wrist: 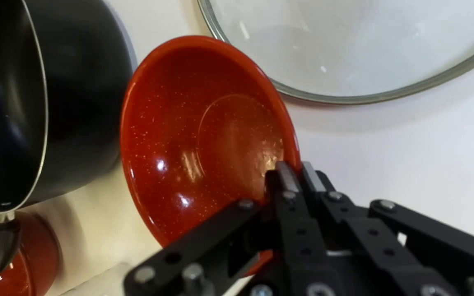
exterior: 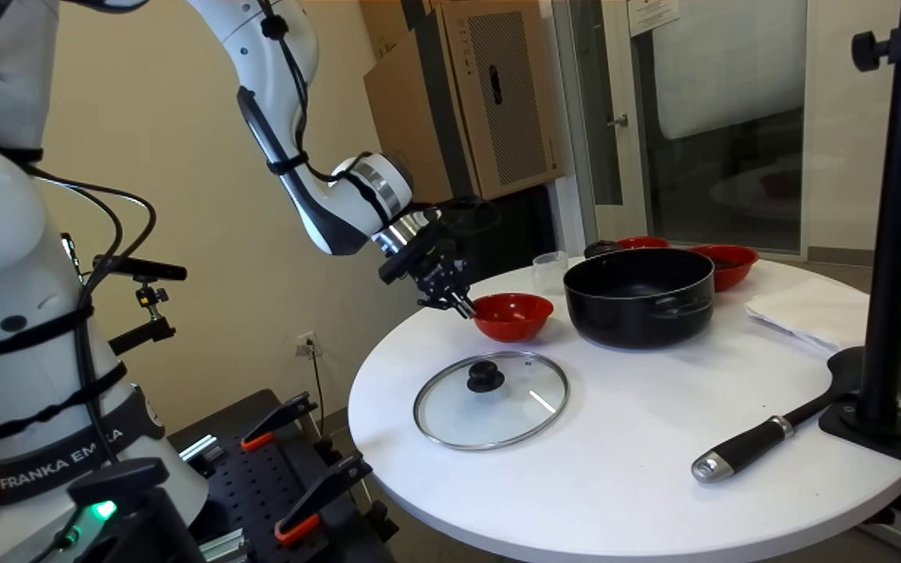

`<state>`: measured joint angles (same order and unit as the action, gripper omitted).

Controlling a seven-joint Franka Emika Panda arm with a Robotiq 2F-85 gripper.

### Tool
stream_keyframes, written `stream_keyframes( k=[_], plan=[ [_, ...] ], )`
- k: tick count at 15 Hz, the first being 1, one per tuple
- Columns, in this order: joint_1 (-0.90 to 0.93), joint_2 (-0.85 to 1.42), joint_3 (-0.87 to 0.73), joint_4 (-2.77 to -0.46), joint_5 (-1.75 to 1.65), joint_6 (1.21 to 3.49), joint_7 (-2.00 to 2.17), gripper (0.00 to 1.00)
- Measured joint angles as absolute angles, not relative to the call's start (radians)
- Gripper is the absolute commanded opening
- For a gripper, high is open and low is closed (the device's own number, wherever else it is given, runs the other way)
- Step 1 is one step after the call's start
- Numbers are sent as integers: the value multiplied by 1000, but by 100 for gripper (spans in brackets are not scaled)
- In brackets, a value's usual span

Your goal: Put the pots lid on the table then remove the orange bowl from it and put it on the table also

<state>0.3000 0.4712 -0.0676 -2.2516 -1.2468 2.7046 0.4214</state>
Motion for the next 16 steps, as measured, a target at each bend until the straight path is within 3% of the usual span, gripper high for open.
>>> stream_keyframes(
  k=[16],
  plan=[
    [296,504,-81,-2274,-1583,2750,669,2]
  ],
)
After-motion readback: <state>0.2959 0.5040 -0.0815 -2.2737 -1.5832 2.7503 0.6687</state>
